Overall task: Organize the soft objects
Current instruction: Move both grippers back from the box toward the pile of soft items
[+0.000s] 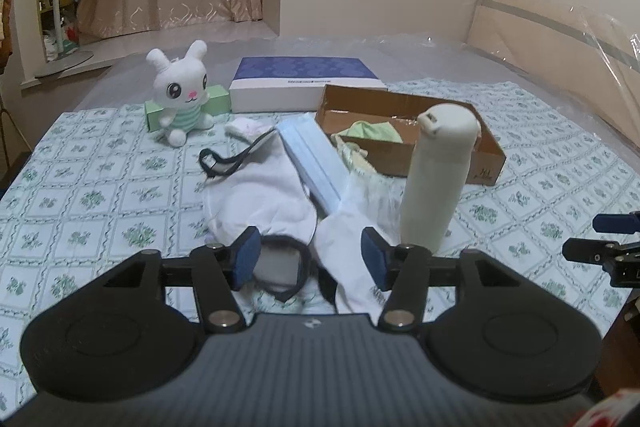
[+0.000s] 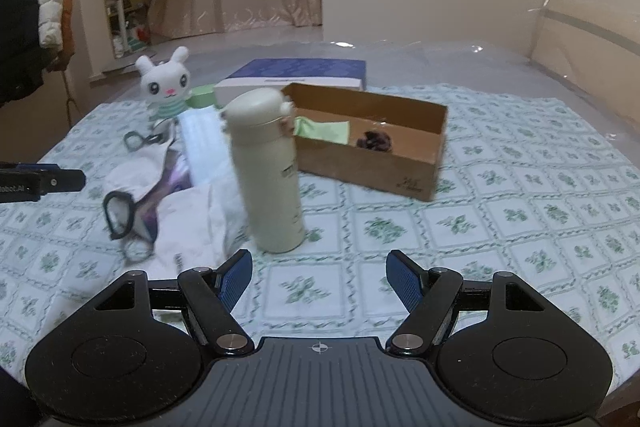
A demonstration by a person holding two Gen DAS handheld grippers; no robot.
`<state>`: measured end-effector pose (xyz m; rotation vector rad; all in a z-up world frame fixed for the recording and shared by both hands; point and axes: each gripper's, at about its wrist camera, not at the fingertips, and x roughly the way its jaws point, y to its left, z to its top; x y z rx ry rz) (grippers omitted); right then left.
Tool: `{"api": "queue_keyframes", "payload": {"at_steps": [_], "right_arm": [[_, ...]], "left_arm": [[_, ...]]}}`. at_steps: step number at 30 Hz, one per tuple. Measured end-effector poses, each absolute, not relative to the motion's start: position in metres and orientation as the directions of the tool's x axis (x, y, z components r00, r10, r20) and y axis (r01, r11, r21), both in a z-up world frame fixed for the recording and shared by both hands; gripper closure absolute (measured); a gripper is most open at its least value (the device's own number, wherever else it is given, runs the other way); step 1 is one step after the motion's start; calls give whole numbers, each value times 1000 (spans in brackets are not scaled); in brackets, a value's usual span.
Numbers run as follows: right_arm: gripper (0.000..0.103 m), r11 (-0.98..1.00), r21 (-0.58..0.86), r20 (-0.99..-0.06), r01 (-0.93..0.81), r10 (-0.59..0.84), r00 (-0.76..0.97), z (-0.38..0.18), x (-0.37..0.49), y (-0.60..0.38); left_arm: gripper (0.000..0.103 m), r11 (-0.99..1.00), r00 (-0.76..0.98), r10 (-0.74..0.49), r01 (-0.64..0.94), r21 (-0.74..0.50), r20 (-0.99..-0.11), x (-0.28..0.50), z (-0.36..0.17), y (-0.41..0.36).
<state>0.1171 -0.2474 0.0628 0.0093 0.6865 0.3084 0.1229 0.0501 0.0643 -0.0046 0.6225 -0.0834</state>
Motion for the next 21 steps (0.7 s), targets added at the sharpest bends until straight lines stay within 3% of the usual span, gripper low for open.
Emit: {"api": "queue_keyframes", "payload": {"at_steps": [21], "right_arm": [[29,883,167,-601,-438,443,665,31,116,-186]], "left_arm": [[41,1000,777,-1,13,14,-630,115,26,83]]}}
